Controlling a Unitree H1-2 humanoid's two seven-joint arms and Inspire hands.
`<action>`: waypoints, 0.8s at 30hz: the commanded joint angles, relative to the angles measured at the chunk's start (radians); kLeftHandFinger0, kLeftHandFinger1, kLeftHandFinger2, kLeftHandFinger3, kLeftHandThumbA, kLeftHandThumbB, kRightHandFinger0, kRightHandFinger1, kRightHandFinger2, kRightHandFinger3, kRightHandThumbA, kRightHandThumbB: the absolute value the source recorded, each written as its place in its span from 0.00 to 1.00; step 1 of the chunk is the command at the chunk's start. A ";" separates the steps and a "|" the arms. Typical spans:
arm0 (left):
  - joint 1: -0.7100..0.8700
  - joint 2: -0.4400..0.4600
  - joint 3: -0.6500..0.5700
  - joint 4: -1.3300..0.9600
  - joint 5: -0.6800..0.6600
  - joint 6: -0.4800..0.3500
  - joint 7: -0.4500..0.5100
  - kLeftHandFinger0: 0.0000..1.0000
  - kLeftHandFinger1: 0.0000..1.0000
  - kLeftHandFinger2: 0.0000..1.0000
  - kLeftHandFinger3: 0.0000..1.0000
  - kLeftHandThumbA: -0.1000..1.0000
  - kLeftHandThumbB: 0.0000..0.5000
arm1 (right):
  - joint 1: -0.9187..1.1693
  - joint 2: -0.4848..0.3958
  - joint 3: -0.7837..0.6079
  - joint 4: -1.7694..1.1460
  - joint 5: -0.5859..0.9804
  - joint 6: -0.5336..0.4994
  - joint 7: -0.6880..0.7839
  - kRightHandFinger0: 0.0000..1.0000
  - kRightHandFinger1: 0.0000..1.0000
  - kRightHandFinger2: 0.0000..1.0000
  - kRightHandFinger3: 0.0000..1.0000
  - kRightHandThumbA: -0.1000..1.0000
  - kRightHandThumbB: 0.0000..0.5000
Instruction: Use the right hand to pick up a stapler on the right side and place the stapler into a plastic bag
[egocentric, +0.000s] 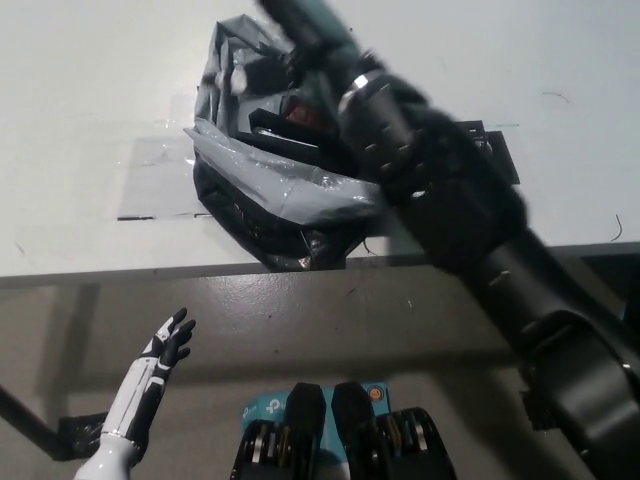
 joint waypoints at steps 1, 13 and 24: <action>-0.093 0.017 0.010 -0.015 -0.025 -0.023 -0.009 1.00 1.00 1.00 1.00 1.00 0.52 | -0.020 -0.270 -0.296 -0.709 0.264 0.113 0.136 1.00 1.00 1.00 1.00 0.97 0.72; -0.163 0.015 0.012 0.019 -0.019 -0.022 -0.003 1.00 1.00 1.00 1.00 1.00 0.54 | 0.527 -0.363 -0.393 -1.088 0.338 -0.034 0.056 1.00 1.00 1.00 1.00 1.00 0.52; -0.171 0.017 0.009 0.027 -0.007 -0.022 -0.001 1.00 1.00 1.00 1.00 1.00 0.57 | 0.835 -0.149 -0.220 -1.109 0.243 -0.263 -0.047 1.00 1.00 1.00 1.00 1.00 0.44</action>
